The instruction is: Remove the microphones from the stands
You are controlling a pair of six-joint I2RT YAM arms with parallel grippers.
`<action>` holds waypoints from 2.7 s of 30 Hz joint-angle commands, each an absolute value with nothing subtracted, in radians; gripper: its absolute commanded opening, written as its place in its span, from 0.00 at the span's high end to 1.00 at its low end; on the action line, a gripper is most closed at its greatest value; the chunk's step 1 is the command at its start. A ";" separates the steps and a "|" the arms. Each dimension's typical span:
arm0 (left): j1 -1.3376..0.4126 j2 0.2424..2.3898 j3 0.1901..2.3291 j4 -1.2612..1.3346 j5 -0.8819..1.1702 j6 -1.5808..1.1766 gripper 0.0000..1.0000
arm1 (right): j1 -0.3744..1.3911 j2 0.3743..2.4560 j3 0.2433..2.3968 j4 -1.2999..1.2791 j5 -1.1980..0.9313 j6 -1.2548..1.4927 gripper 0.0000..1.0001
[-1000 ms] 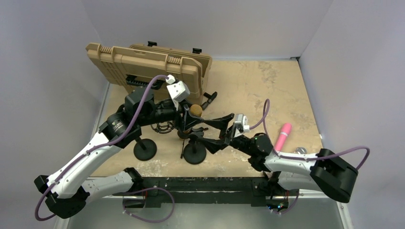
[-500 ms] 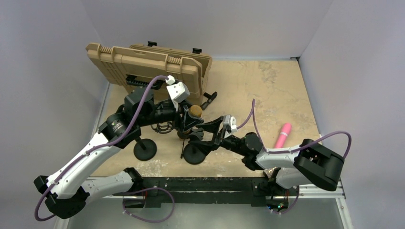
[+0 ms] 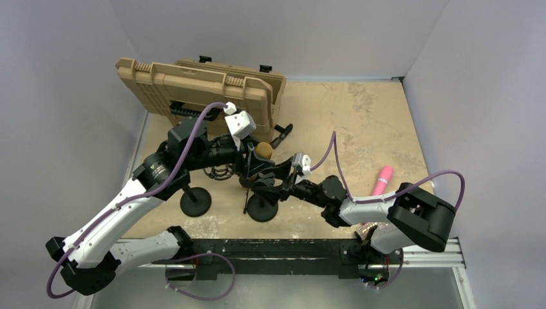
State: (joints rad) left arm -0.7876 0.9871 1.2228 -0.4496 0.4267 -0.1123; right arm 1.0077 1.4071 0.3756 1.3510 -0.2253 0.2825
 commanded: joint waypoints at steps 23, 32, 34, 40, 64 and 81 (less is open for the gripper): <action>-0.788 1.006 1.361 -0.537 0.454 -0.090 1.00 | 1.032 1.388 0.393 1.365 -0.177 0.247 1.00; -0.787 1.021 1.362 -0.570 0.452 -0.067 1.00 | 1.037 1.301 0.354 1.382 -0.155 0.302 0.47; -0.787 1.019 1.357 -0.574 0.450 -0.059 1.00 | 1.037 1.250 0.323 1.400 -0.136 0.317 0.39; -0.786 1.020 1.359 -0.593 0.446 -0.028 1.00 | 1.036 1.175 0.288 1.379 -0.137 0.347 0.25; -0.785 1.019 1.352 -0.593 0.470 -0.010 1.00 | 1.071 1.322 0.337 1.412 -0.124 0.312 0.24; -0.786 1.029 1.363 -0.584 0.477 -0.021 1.00 | 1.074 1.342 0.345 1.411 -0.135 0.300 0.53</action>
